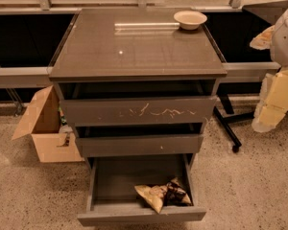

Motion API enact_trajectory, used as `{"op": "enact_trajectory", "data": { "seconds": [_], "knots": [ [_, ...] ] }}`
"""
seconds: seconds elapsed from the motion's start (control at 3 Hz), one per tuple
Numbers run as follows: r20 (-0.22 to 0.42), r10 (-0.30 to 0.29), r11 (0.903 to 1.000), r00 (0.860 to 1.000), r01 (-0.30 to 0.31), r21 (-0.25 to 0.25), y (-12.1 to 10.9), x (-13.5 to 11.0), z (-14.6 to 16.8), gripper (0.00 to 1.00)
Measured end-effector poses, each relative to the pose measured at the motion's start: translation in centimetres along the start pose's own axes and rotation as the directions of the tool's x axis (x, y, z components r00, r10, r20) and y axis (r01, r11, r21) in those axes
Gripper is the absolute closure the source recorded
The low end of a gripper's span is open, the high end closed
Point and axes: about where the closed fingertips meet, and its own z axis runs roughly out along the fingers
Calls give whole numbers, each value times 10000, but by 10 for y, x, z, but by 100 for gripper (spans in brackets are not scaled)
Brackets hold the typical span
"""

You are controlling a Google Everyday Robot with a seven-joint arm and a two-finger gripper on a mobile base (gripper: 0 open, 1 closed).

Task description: Pick brown chip bag from bottom drawer and place on counter

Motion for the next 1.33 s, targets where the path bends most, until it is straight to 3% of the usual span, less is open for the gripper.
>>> {"op": "enact_trajectory", "data": {
  "seconds": [0.33,0.67,1.0,1.33],
  "knots": [
    [85,-9,10000,10000,9,37,0,-1,0,0],
    [952,-126,9996,9954,149,-230,7,-9,30,0],
    [2572,-253,9946,9660,502,-909,28,-29,96,0],
    [4084,-183,9831,9126,909,-1590,50,-61,162,0]
  ]
}}
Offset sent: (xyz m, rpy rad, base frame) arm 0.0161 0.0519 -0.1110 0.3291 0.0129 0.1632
